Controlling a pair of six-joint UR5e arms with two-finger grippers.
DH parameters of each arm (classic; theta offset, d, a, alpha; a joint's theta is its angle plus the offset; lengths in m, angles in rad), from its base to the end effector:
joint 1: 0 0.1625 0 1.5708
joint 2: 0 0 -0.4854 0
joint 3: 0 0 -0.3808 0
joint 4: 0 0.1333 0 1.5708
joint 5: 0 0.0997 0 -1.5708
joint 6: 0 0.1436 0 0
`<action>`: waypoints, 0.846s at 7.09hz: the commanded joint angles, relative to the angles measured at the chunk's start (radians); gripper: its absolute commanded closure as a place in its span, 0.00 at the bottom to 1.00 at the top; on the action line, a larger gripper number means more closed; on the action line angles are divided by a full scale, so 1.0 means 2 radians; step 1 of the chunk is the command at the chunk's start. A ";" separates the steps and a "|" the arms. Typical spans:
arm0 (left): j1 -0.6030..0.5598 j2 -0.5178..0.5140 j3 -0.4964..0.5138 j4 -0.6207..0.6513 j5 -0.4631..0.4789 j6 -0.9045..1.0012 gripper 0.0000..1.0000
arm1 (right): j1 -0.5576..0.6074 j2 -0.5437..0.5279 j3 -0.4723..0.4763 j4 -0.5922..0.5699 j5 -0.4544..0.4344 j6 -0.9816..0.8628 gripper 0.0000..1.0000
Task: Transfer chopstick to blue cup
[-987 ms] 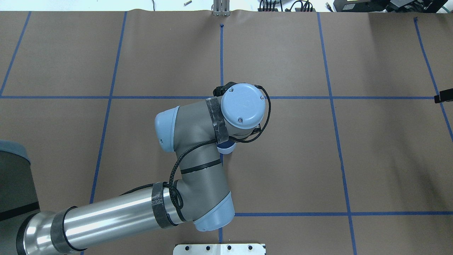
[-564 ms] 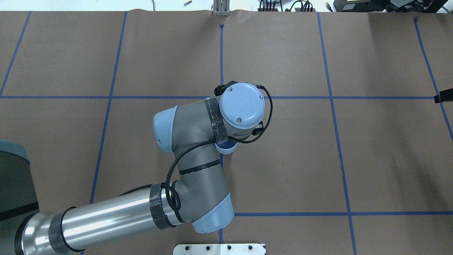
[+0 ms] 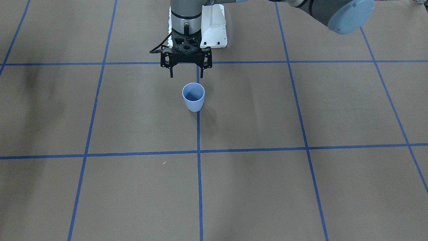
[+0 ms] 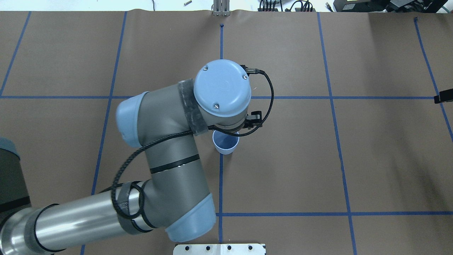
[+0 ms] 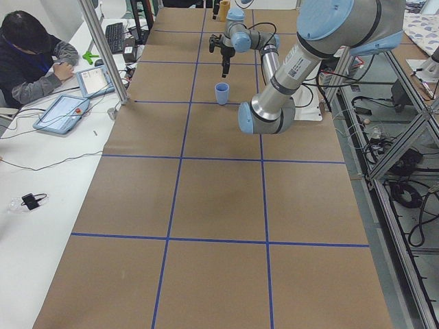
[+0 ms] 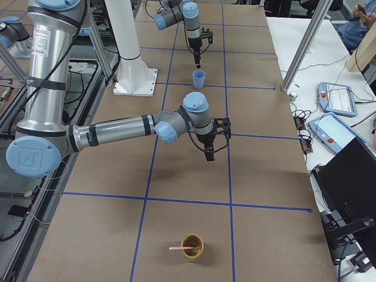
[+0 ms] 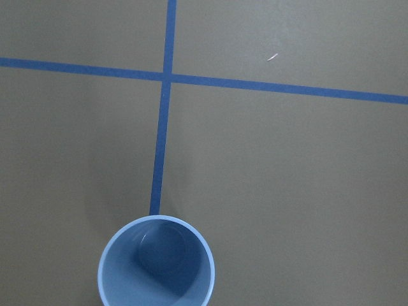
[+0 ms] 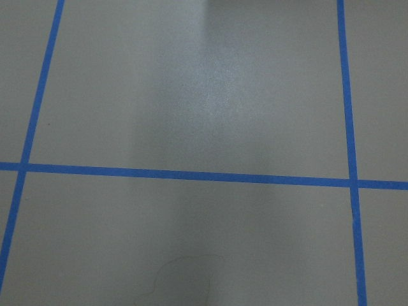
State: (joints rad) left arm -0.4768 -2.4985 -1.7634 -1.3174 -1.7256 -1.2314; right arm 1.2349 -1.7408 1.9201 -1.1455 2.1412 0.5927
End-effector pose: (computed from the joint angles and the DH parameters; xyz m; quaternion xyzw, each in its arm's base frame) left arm 0.5948 -0.4324 0.1266 0.1018 0.4122 -0.0297 0.9049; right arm -0.0935 -0.4369 0.6158 0.1352 -0.3681 0.0342 0.9193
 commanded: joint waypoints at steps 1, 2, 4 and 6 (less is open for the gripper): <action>-0.108 0.076 -0.052 0.021 -0.083 0.171 0.01 | 0.001 -0.003 -0.004 0.002 0.004 -0.006 0.00; -0.177 0.115 -0.052 0.021 -0.134 0.279 0.01 | 0.002 -0.005 -0.004 0.001 0.005 -0.008 0.00; -0.310 0.178 -0.040 0.022 -0.203 0.482 0.01 | 0.042 -0.025 -0.010 -0.008 0.028 -0.083 0.00; -0.419 0.234 -0.001 0.021 -0.271 0.584 0.01 | 0.109 -0.044 -0.033 -0.009 0.071 -0.166 0.00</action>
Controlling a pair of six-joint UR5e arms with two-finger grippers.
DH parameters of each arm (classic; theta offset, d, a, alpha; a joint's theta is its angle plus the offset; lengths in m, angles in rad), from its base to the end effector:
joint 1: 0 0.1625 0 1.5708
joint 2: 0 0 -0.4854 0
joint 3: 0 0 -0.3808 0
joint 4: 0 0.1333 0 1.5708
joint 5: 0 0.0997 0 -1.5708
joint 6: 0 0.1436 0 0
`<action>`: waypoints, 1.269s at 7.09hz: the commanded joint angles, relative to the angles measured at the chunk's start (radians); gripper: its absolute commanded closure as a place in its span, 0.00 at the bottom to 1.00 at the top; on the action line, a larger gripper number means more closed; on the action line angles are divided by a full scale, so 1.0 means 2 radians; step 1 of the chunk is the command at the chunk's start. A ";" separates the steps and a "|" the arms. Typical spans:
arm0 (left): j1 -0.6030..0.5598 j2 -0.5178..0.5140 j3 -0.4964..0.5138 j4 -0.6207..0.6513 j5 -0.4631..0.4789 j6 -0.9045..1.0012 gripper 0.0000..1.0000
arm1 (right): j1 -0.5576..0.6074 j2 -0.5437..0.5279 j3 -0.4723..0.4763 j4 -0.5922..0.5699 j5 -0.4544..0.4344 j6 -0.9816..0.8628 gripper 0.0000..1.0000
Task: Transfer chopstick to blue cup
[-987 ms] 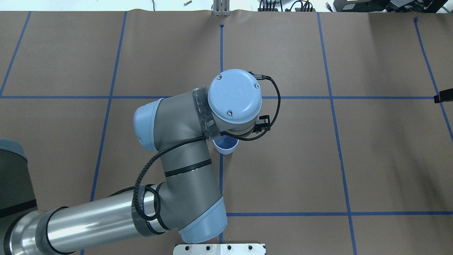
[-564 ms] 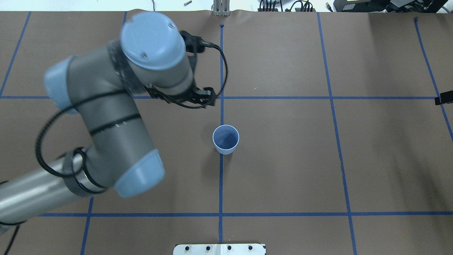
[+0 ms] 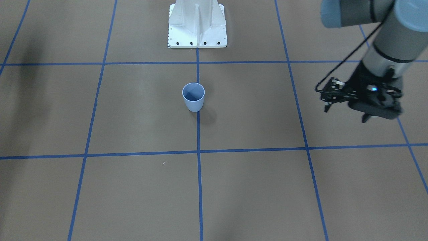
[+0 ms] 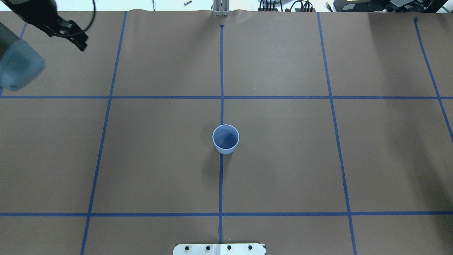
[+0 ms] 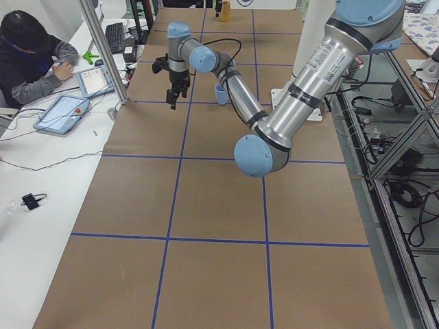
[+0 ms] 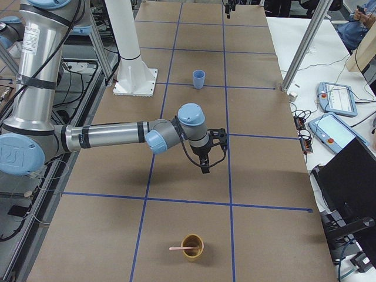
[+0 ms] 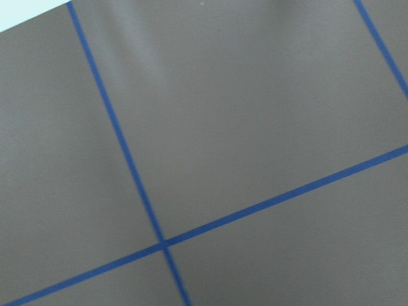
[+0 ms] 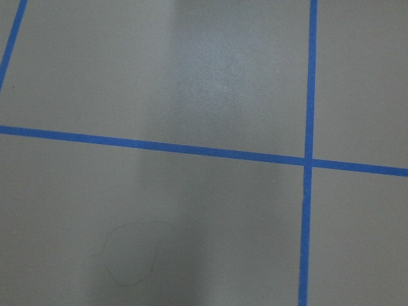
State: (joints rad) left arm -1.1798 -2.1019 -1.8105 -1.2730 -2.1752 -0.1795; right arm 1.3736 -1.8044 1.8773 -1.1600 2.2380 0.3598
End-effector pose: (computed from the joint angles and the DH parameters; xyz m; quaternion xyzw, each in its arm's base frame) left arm 0.2043 -0.6314 0.3755 0.1332 0.3406 0.1673 0.9156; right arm -0.0364 -0.4089 0.6605 0.1302 -0.3679 -0.0037 0.9207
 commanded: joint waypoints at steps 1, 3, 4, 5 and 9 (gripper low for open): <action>-0.108 0.070 0.050 -0.007 -0.073 0.092 0.01 | 0.070 -0.027 -0.011 -0.016 0.031 -0.094 0.00; -0.182 0.106 0.113 -0.005 -0.077 0.221 0.01 | 0.146 -0.024 -0.012 -0.117 0.029 -0.247 0.00; -0.204 0.146 0.121 -0.019 -0.077 0.252 0.01 | 0.179 -0.021 -0.012 -0.167 0.028 -0.325 0.00; -0.222 0.190 0.121 -0.064 -0.078 0.269 0.01 | 0.193 -0.016 -0.018 -0.185 0.022 -0.380 0.00; -0.222 0.213 0.114 -0.078 -0.078 0.268 0.01 | 0.198 0.124 -0.230 -0.188 0.006 -0.523 0.01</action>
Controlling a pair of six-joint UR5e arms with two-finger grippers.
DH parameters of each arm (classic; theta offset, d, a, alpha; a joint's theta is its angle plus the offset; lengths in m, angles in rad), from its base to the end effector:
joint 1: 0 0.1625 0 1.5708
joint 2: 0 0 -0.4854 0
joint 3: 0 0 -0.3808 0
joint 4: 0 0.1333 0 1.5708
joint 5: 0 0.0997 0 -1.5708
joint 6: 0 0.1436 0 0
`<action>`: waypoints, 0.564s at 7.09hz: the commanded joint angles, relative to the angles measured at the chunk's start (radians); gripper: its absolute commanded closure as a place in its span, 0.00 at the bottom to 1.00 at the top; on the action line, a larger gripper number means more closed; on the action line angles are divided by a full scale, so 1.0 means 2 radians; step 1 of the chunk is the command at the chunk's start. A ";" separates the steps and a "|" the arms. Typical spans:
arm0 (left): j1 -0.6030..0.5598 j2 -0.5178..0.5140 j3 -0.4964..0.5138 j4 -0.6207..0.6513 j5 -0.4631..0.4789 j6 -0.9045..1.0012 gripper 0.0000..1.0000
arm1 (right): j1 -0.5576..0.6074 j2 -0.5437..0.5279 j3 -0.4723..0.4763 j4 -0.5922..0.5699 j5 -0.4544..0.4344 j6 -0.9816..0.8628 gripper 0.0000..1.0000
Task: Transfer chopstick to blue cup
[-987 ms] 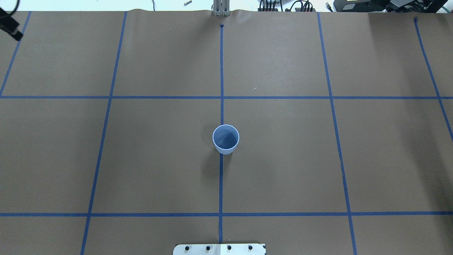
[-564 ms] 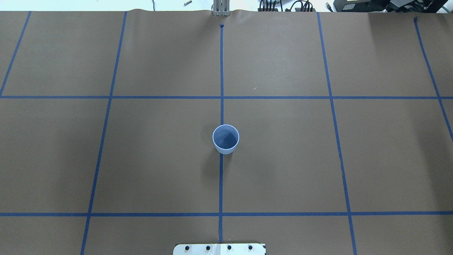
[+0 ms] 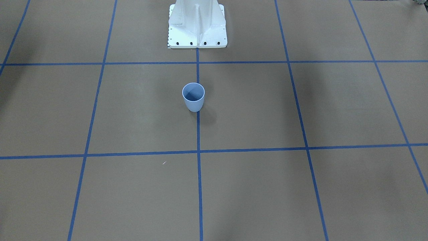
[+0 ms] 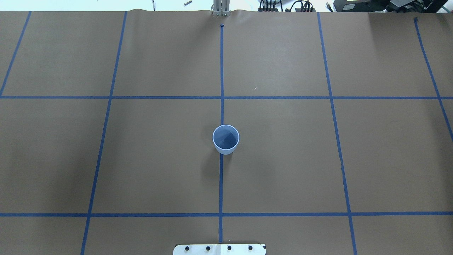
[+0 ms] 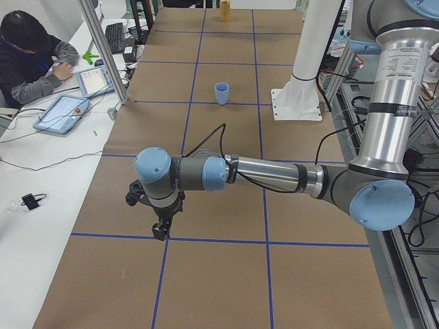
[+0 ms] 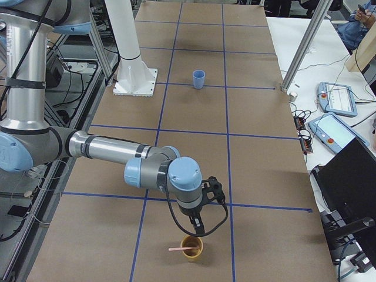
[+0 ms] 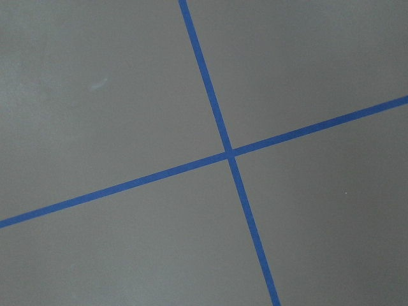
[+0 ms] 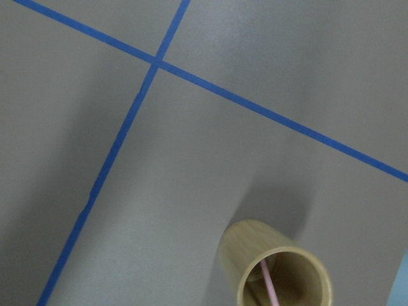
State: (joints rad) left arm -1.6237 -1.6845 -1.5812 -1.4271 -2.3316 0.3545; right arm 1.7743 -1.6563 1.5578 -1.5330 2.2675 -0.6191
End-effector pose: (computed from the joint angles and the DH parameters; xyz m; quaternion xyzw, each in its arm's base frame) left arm -0.0623 -0.5280 0.7036 0.0662 0.3654 0.1359 0.9185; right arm 0.1273 -0.4131 0.7996 0.1103 -0.3241 -0.1837 0.9214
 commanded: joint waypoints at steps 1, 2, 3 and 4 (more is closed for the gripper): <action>-0.001 0.008 -0.006 -0.002 0.000 0.002 0.01 | -0.004 0.046 -0.075 -0.001 -0.022 -0.033 0.02; 0.000 0.016 -0.012 -0.004 0.000 0.001 0.01 | -0.004 0.023 -0.067 0.000 -0.036 -0.033 0.05; 0.000 0.016 -0.012 -0.019 0.001 0.000 0.01 | -0.004 0.008 -0.061 0.003 -0.049 -0.035 0.06; 0.000 0.016 -0.011 -0.023 0.001 0.000 0.01 | -0.004 -0.002 -0.061 0.004 -0.067 -0.045 0.10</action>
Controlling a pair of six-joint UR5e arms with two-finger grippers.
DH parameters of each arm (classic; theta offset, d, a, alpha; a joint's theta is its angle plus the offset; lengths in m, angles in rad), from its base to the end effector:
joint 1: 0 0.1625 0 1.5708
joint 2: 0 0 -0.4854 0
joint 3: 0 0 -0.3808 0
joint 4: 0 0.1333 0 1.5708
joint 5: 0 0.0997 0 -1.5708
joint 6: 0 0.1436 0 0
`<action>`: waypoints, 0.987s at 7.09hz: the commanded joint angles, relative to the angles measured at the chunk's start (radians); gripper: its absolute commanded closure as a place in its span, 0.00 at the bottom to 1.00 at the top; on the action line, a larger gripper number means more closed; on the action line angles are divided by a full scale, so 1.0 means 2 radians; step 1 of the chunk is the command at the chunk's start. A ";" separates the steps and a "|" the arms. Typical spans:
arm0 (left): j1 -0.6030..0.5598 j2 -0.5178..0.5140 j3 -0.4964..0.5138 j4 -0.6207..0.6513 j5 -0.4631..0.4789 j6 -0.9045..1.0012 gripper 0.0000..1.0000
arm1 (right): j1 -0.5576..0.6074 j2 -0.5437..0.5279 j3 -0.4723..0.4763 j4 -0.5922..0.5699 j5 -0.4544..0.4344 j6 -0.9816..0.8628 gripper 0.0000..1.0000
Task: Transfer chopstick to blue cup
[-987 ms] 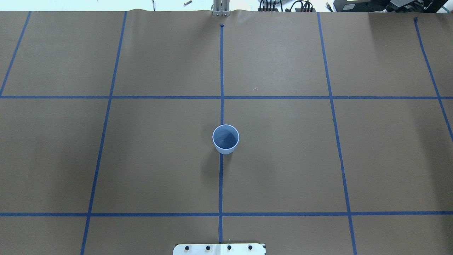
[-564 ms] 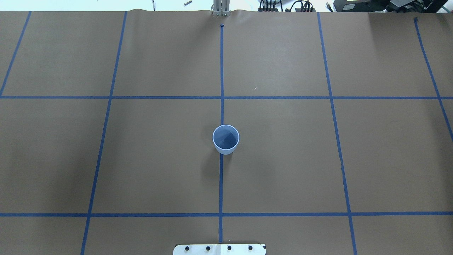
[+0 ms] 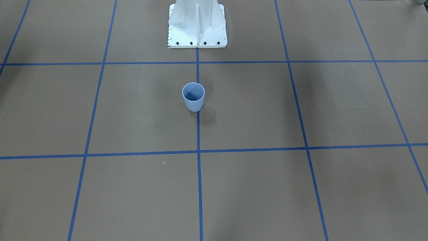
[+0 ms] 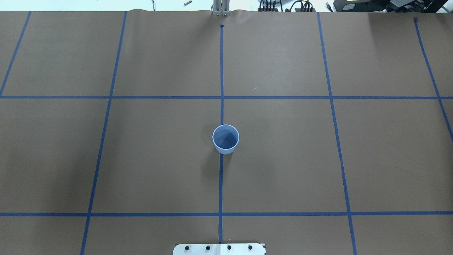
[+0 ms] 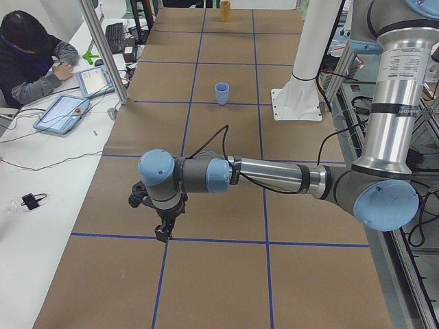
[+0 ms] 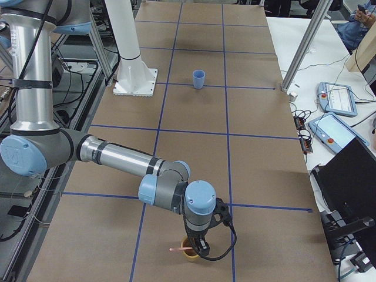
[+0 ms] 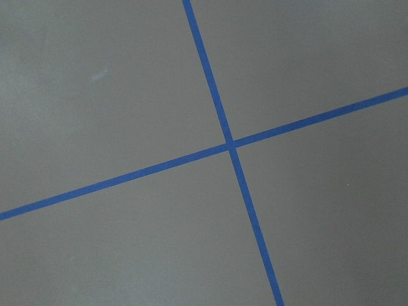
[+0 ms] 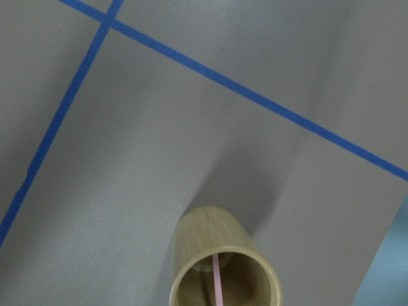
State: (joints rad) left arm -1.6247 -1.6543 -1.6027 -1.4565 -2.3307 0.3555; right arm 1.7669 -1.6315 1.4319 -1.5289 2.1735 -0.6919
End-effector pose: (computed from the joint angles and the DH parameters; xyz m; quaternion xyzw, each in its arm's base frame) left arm -0.0623 -0.5160 0.7063 0.0759 0.3630 0.1397 0.9181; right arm 0.1335 -0.4054 0.8550 0.0592 -0.2995 -0.2109 0.9286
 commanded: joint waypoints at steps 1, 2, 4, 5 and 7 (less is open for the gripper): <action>0.000 0.002 -0.001 -0.009 0.000 -0.001 0.01 | 0.000 -0.027 0.005 0.003 -0.021 -0.028 0.12; 0.000 0.005 -0.004 -0.009 0.000 -0.001 0.01 | 0.000 -0.029 0.005 0.002 -0.021 -0.030 0.24; 0.000 0.006 -0.004 -0.009 0.000 -0.001 0.01 | -0.001 -0.025 0.006 0.001 -0.021 -0.031 0.69; 0.000 0.006 -0.004 -0.009 0.000 -0.001 0.01 | -0.001 -0.025 0.004 0.001 -0.021 -0.047 0.76; 0.000 0.005 -0.004 -0.009 0.000 -0.001 0.01 | -0.001 -0.026 0.003 0.001 -0.034 -0.051 0.83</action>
State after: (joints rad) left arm -1.6245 -1.6439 -1.6106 -1.4742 -2.3312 0.3543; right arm 1.7657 -1.6825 1.4396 -1.5276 2.1201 -0.7883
